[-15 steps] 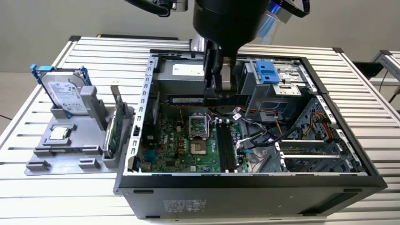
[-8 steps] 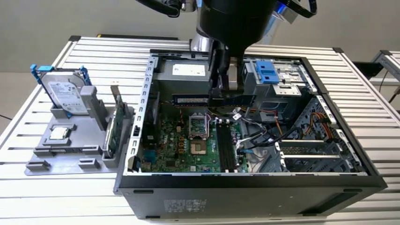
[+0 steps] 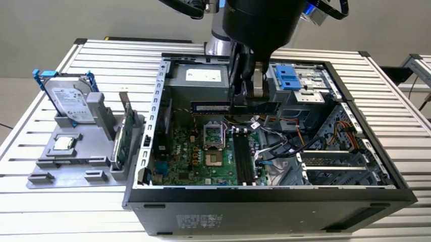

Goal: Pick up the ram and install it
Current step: 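Pick up the ram and move it above insertion slot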

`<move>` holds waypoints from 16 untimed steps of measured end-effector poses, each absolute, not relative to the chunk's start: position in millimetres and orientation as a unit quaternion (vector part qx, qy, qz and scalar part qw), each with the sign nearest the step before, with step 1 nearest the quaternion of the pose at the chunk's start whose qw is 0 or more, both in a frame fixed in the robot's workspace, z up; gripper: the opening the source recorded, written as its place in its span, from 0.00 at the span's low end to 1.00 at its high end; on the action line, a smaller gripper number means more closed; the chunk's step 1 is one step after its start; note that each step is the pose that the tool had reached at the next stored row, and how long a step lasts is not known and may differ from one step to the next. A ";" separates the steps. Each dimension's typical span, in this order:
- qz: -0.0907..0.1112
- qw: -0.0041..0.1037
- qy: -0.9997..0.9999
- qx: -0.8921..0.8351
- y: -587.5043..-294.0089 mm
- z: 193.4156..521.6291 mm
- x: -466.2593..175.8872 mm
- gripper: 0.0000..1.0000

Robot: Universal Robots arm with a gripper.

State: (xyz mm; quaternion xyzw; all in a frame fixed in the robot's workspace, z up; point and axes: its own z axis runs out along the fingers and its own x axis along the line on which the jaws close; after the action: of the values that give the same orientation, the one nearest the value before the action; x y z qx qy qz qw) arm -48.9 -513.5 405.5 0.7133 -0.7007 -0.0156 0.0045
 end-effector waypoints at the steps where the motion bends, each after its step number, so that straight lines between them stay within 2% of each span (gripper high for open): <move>1: -0.016 0.005 -0.701 0.713 -513.5 405.5 -48.0 0.00; 16: -0.016 0.004 -0.707 0.707 -513.5 405.4 -29.3 0.00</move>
State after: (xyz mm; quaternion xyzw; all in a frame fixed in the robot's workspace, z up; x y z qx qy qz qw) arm -29.3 -513.5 405.4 0.7071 -0.7069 -0.0156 0.0044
